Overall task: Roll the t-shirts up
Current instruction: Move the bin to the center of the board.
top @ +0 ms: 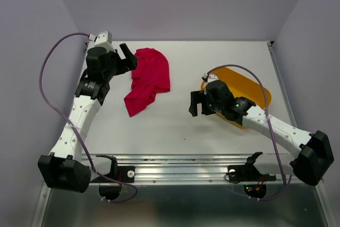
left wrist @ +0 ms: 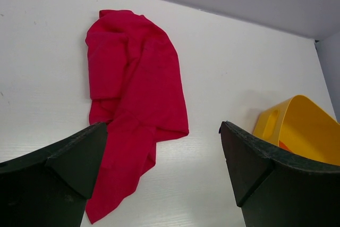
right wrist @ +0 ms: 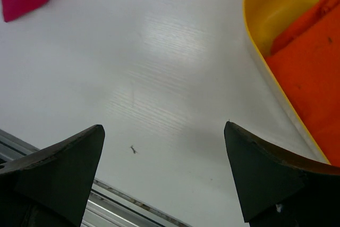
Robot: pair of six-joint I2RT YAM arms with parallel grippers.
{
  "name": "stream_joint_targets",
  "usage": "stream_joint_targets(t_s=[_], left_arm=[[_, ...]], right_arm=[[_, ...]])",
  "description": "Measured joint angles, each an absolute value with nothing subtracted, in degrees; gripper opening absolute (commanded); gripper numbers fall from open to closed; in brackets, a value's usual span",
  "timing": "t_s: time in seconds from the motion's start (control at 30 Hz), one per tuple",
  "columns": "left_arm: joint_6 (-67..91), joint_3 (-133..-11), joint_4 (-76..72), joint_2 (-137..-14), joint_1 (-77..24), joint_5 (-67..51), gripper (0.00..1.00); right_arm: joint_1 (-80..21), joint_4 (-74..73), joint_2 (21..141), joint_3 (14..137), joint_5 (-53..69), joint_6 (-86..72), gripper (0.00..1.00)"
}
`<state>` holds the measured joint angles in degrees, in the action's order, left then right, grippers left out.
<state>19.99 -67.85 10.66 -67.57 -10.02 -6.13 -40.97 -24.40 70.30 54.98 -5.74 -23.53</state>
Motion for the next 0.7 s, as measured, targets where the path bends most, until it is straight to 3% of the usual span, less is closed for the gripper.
stream_joint_targets(t_s=[0.27,0.7], left_arm=[[20.10,-67.85,10.76,-71.02,-10.24,-6.15,0.99],[20.45,-65.12,13.02,-78.35,-11.20,-4.36,0.99]], right_arm=[[-39.86,-29.39,71.26,50.04,-15.90,-27.70,1.00],[-22.17,-24.32,82.48,55.33,-19.53,-23.18,1.00]])
